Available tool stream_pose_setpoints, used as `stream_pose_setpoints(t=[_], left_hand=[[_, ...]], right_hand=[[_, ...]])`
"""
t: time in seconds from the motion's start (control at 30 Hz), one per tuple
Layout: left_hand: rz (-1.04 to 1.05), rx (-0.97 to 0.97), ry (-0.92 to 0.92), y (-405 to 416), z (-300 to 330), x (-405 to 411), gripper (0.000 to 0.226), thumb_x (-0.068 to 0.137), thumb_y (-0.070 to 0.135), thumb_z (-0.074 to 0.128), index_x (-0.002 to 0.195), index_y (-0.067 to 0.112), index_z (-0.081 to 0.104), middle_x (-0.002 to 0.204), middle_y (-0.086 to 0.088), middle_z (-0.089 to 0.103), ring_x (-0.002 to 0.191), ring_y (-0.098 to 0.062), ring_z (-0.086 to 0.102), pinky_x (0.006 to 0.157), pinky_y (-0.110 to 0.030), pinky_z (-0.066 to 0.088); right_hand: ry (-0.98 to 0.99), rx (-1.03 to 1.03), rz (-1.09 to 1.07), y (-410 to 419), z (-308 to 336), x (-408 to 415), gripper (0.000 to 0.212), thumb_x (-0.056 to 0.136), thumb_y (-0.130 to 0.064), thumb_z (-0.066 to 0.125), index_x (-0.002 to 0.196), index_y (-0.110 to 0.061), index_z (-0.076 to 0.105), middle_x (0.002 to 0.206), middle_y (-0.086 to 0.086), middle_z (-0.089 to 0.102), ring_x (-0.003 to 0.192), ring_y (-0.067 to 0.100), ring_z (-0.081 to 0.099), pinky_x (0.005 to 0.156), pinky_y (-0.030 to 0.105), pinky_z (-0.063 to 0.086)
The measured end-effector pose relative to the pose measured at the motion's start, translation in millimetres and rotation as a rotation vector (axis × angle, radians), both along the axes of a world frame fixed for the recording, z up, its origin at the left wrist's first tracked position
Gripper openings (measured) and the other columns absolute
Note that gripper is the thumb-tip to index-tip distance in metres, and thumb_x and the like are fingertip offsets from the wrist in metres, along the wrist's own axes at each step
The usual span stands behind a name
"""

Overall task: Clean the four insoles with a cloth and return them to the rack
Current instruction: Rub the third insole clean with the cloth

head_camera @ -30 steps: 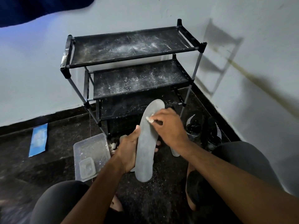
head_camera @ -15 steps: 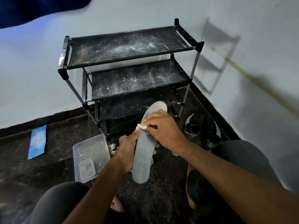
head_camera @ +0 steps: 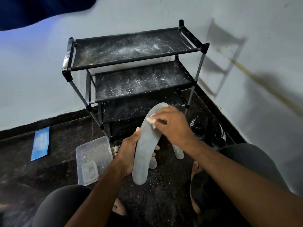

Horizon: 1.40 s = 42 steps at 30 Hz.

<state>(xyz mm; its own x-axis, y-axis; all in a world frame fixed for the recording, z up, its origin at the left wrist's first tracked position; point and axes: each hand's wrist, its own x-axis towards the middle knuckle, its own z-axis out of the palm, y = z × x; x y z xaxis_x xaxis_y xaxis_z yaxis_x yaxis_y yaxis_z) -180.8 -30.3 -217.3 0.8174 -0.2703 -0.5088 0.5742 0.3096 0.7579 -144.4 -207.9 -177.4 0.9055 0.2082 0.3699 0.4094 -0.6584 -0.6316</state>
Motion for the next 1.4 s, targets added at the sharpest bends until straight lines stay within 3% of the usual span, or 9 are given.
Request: stream_pose_setpoints(t=[0.13, 0.33, 0.43, 0.53, 0.7, 0.9, 1.13, 1.3, 1.4], left_hand=[[-0.023, 0.036, -0.016, 2.5, -1.9, -0.2, 0.066, 0.104, 0.055, 0.04, 0.13, 0.001, 0.065, 0.113, -0.039, 0.065, 0.085, -0.037, 0.067, 0.073, -0.044, 0.057], [0.008, -0.002, -0.008, 2.3, -2.4, 1.6, 0.068, 0.103, 0.058, 0.038, 0.133, 0.002, 0.064, 0.117, -0.036, 0.064, 0.091, -0.039, 0.062, 0.078, -0.045, 0.055], [-0.032, 0.023, -0.025, 3.6, -2.6, 0.9, 0.068, 0.104, 0.058, 0.037, 0.131, 0.003, 0.066, 0.117, -0.039, 0.064, 0.091, -0.04, 0.062, 0.078, -0.045, 0.055], [-0.06, 0.059, -0.055, 2.9, -3.5, -0.3, 0.067, 0.104, 0.056, 0.038, 0.13, 0.0, 0.065, 0.113, -0.04, 0.065, 0.084, -0.037, 0.067, 0.071, -0.042, 0.058], [-0.067, 0.052, -0.051, 2.3, -4.1, -0.9, 0.069, 0.102, 0.057, 0.039, 0.128, -0.002, 0.066, 0.116, -0.043, 0.063, 0.087, -0.041, 0.064, 0.074, -0.043, 0.057], [-0.092, 0.047, -0.039, 2.7, -7.3, -0.7, 0.067, 0.105, 0.056, 0.038, 0.13, 0.0, 0.065, 0.112, -0.04, 0.065, 0.097, -0.045, 0.058, 0.08, -0.046, 0.055], [-0.084, 0.007, -0.101, 1.2, -9.5, -1.9, 0.071, 0.095, 0.057, 0.054, 0.133, -0.004, 0.061, 0.114, -0.039, 0.065, 0.091, -0.042, 0.068, 0.076, -0.045, 0.058], [-0.122, -0.025, -0.081, 0.4, -7.0, -1.5, 0.062, 0.103, 0.054, 0.043, 0.143, 0.008, 0.054, 0.108, -0.038, 0.064, 0.08, -0.036, 0.066, 0.071, -0.043, 0.059], [-0.15, -0.022, -0.096, 0.4, -7.2, -1.6, 0.068, 0.099, 0.058, 0.048, 0.145, 0.009, 0.051, 0.112, -0.038, 0.062, 0.082, -0.036, 0.066, 0.071, -0.043, 0.058]], right_hand=[[-0.093, -0.067, -0.256, -21.3, -0.3, 12.0, 0.02, 0.085, -0.016, 0.074, 0.104, -0.016, 0.076, 0.095, -0.004, 0.069, 0.092, 0.012, 0.051, 0.081, 0.025, 0.046], [0.228, -0.194, 0.248, -17.2, -3.1, -3.3, 0.007, 0.082, -0.023, 0.077, 0.088, -0.02, 0.079, 0.081, -0.012, 0.067, 0.082, 0.006, 0.051, 0.074, 0.02, 0.038], [0.085, 0.011, 0.036, -28.3, 4.7, 6.2, 0.008, 0.079, -0.021, 0.08, 0.086, -0.019, 0.079, 0.085, -0.009, 0.071, 0.084, 0.011, 0.059, 0.077, 0.023, 0.046], [-0.017, 0.0, -0.203, -29.3, -0.2, 11.4, 0.015, 0.083, -0.021, 0.076, 0.097, -0.018, 0.078, 0.093, -0.01, 0.07, 0.09, 0.012, 0.057, 0.081, 0.028, 0.049], [0.174, -0.054, 0.135, -16.3, -3.8, -0.2, 0.009, 0.08, -0.024, 0.078, 0.088, -0.019, 0.079, 0.087, -0.012, 0.07, 0.085, 0.003, 0.06, 0.081, 0.029, 0.051], [-0.09, 0.03, -0.329, -26.1, 8.3, 9.5, 0.014, 0.084, -0.016, 0.074, 0.098, -0.013, 0.077, 0.091, -0.003, 0.069, 0.09, 0.011, 0.055, 0.08, 0.027, 0.05], [0.006, -0.144, 0.069, 0.8, -7.1, -9.0, 0.013, 0.088, -0.022, 0.069, 0.099, -0.019, 0.077, 0.096, -0.01, 0.07, 0.094, 0.003, 0.048, 0.083, 0.023, 0.044], [-0.049, 0.03, -0.317, -13.6, 3.1, 5.6, 0.019, 0.088, -0.016, 0.069, 0.106, -0.014, 0.075, 0.098, -0.003, 0.066, 0.095, 0.009, 0.052, 0.081, 0.009, 0.035], [-0.012, -0.089, -0.231, -6.8, -3.1, -0.9, 0.025, 0.092, -0.018, 0.065, 0.116, -0.015, 0.071, 0.105, -0.001, 0.064, 0.102, 0.011, 0.051, 0.086, 0.008, 0.03]])
